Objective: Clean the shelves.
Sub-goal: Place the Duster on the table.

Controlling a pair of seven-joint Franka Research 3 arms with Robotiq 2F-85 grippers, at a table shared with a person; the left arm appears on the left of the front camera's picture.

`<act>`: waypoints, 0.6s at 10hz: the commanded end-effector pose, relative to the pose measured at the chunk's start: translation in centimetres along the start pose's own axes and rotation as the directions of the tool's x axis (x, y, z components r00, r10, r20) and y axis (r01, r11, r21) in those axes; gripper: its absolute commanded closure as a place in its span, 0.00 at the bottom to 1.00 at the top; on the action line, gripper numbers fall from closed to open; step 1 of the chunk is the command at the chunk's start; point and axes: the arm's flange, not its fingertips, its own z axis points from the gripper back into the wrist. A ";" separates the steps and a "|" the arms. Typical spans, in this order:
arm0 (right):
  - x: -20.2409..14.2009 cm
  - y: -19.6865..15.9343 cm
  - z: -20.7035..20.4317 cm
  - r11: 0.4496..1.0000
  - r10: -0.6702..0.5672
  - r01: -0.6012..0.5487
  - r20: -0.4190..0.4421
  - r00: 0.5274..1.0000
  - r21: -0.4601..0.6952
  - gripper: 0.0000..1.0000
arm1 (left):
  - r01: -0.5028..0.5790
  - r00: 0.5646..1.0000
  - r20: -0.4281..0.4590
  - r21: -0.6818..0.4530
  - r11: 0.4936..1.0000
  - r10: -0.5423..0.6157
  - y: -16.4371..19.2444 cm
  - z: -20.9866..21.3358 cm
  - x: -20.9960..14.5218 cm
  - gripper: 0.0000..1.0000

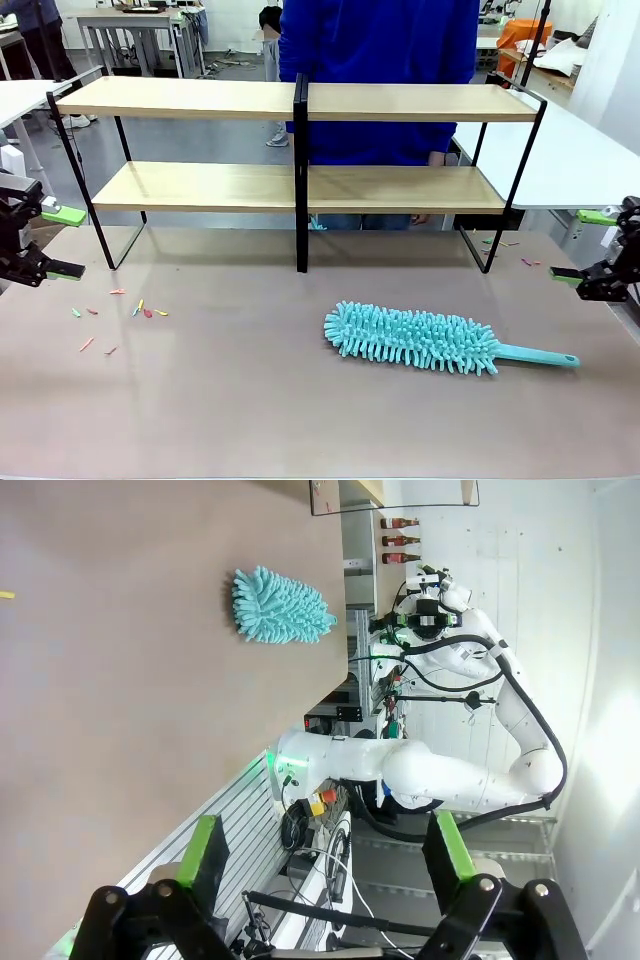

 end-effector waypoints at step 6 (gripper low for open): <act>-1.9 -1.4 -1.7 0.999 0.030 -0.033 -0.171 0.985 -0.019 0.00 | 0.025 1.000 0.000 -0.015 1.000 -0.025 0.0 0.0 0.0 0.00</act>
